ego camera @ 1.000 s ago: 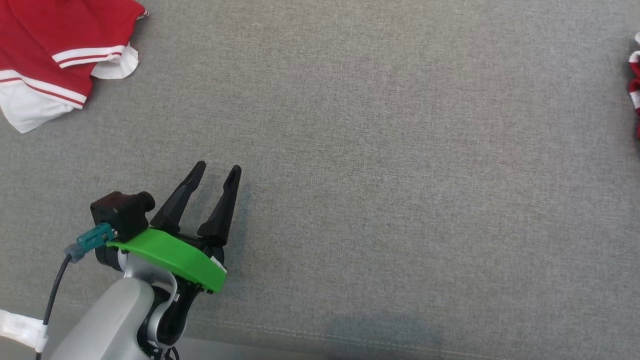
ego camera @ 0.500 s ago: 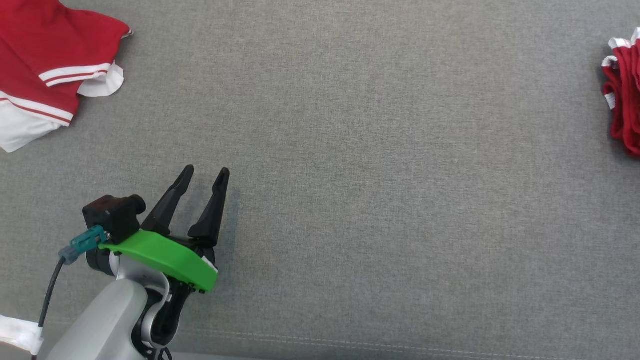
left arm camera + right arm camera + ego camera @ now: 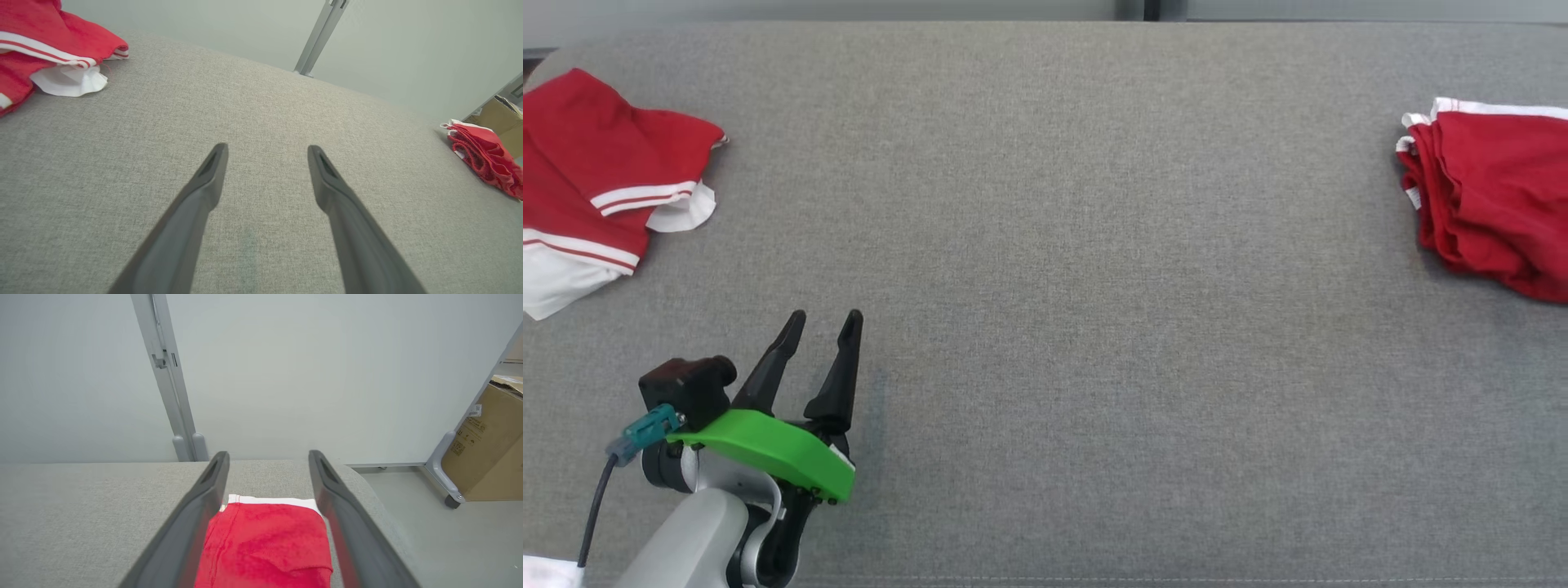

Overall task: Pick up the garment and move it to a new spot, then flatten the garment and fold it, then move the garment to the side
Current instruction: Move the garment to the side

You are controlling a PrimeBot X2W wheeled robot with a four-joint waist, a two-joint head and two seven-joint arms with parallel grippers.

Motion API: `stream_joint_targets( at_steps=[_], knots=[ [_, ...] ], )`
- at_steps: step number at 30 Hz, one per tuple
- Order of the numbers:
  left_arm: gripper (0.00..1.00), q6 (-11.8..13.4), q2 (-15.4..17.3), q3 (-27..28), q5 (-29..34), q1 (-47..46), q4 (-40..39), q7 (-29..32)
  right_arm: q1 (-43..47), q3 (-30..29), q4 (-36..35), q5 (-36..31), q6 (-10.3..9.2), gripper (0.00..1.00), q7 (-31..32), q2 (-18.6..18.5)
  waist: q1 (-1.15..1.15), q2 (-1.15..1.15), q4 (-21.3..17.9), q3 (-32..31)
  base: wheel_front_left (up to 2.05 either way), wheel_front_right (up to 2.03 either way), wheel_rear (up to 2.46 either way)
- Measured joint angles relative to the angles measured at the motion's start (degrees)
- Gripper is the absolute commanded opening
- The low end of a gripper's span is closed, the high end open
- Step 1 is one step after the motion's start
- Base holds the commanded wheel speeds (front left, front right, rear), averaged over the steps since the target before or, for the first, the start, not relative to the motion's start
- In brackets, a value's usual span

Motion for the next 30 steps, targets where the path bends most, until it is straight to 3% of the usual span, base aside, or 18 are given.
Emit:
stream_joint_targets(
  at_steps=[6,13,16,20,30],
  knots=[
    [1.00,0.3,-0.6,0.6,2.3,1.1,1.7,-0.3,8.8,-0.4,-1.2,-0.7,-0.07,1.00,-11.1,7.1,0.00,0.00,-0.8,-4.4,0.00,0.00,0.00],
    [1.00,1.2,-0.6,3.4,3.9,4.0,3.4,-0.3,16.5,-1.4,-0.7,-4.6,-0.07,1.00,-7.8,13.1,0.00,0.00,-0.8,-9.3,0.00,0.00,0.00],
    [1.00,1.5,-0.6,4.1,5.9,4.8,3.5,-0.3,19.8,-5.2,-2.0,-6.1,-0.07,1.00,-7.3,16.6,0.00,0.00,-0.5,-11.0,0.00,0.00,0.00],
    [1.00,1.5,-0.7,5.5,7.1,6.0,3.5,-0.3,22.0,-9.0,-4.5,-11.8,-0.07,1.00,-7.3,18.9,0.00,0.00,0.1,-12.7,0.00,0.00,0.00],
    [1.00,1.6,-1.4,8.1,10.4,7.7,3.1,-0.3,28.9,-11.9,-6.7,-20.4,-0.08,1.00,-7.3,23.3,0.00,0.00,0.9,-13.9,0.00,0.00,0.00]
  ],
)
